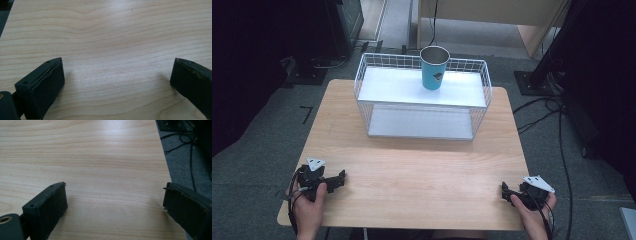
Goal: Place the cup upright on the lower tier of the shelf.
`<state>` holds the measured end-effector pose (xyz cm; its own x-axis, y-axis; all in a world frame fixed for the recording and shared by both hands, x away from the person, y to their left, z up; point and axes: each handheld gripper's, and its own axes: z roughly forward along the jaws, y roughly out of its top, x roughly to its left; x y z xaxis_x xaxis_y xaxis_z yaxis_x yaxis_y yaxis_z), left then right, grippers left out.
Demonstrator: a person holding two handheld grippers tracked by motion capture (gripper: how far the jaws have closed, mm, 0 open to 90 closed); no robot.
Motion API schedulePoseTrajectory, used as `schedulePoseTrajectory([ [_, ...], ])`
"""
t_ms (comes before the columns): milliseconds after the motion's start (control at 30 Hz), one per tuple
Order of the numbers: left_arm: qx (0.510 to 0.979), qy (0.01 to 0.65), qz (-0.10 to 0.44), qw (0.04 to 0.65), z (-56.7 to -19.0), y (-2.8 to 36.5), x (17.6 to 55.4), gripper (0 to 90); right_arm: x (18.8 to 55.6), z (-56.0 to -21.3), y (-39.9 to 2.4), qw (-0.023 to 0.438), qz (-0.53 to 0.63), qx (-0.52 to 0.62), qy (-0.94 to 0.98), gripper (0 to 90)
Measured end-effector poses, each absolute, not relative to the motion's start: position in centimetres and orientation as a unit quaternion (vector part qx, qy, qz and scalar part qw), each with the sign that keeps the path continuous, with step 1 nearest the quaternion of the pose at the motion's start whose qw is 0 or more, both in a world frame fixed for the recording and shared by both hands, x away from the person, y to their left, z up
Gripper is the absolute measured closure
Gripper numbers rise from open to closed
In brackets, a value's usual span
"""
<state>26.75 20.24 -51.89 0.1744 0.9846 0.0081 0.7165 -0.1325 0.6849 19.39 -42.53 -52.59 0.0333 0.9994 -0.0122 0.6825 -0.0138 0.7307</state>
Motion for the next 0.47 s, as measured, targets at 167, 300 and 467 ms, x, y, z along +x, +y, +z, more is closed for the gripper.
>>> schedulePoseTrajectory([
  [167, 0.713, 0.596, 0.24, 0.28, -51.9, 20.25, 26.76, 0.0, 19.36, -52.63, -42.62, 0.268, 0.287, 0.649, 0.652, 5.0],
  [300, 0.714, 0.596, 0.24, 0.28, -51.89, 20.25, 26.76, 0.0, 19.37, -52.63, -42.59, 0.265, 0.289, 0.645, 0.656, 5.0],
  [467, 0.713, 0.596, 0.239, 0.28, -51.89, 20.25, 26.76, 0.0, 19.37, -52.63, -42.59, 0.265, 0.289, 0.645, 0.656, 4.8],
])
